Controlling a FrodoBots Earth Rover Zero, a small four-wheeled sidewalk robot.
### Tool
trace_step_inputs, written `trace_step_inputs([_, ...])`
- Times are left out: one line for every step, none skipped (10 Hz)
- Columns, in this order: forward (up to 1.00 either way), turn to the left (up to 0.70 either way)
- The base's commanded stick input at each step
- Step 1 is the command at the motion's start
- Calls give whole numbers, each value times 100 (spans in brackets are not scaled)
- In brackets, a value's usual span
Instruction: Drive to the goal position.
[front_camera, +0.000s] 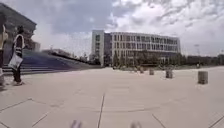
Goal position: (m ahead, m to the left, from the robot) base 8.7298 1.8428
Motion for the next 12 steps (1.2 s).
trace_step_inputs([99, 6])
trace_step_inputs([99, 6])
trace_step_inputs([99, 6])
trace_step_inputs([99, 6])
trace_step_inputs([99, 6])
trace_step_inputs([99, 6])
trace_step_inputs([99, -7])
trace_step_inputs([99, -36])
trace_step_inputs([99, -40])
trace_step_inputs([99, -40])
trace_step_inputs([99, -40])
trace_step_inputs([99, -14])
